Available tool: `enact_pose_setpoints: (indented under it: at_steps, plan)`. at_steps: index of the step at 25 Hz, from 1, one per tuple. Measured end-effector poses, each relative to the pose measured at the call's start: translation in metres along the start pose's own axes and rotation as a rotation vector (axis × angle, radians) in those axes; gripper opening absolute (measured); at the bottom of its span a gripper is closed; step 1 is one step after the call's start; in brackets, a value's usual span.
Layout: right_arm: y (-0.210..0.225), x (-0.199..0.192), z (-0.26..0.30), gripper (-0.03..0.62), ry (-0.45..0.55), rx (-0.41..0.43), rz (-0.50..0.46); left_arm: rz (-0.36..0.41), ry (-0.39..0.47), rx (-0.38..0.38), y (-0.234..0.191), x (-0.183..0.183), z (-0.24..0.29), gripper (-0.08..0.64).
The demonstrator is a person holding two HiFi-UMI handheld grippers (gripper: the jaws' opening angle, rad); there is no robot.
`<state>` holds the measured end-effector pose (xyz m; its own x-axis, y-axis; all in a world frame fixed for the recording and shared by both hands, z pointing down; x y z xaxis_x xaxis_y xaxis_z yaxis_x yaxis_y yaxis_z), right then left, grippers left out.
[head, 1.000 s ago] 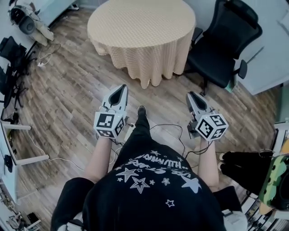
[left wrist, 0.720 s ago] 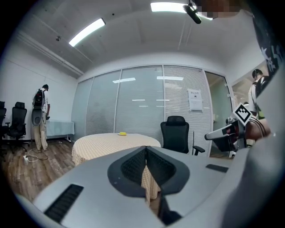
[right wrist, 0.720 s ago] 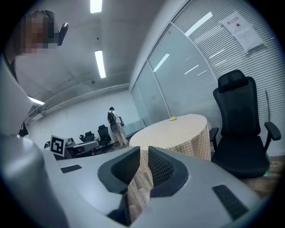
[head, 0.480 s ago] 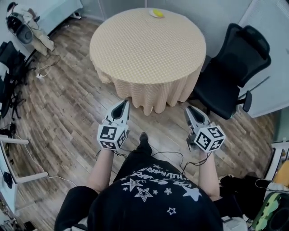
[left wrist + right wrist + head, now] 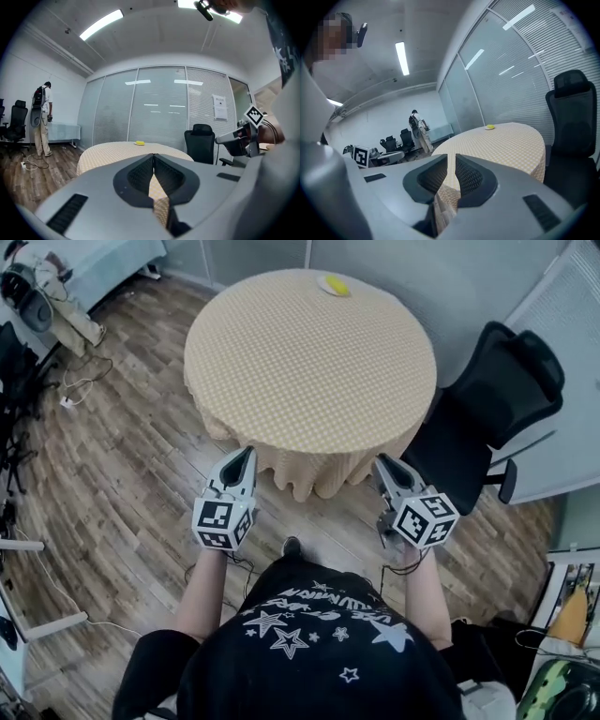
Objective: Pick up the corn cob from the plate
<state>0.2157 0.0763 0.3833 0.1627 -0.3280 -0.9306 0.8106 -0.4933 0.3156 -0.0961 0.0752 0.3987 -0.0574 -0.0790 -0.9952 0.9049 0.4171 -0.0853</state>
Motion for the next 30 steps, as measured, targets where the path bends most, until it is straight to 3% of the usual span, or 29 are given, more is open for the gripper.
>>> enact_pose_setpoints:
  at_steps: [16, 30]
  plan:
    - [0.032, 0.01, 0.114, 0.054, 0.02, 0.007, 0.097, 0.011, -0.029, 0.088, -0.071, 0.004, 0.027, 0.006]
    - [0.121, 0.059, 0.274, 0.054, 0.078, -0.011, 0.147, 0.025, -0.034, 0.103, -0.159, 0.046, 0.161, 0.006]
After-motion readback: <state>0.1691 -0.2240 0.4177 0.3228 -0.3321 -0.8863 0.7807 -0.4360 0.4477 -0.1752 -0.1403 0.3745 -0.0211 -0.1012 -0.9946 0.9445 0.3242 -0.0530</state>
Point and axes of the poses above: the fingertips, and each gripper's own axes: z forward along the fingers, y to its right, x out of its top, the point moved 6 cm from there along -z, backward along the fingers, and after that the axes turned 6 degrees about y, right-handed, at the moved point
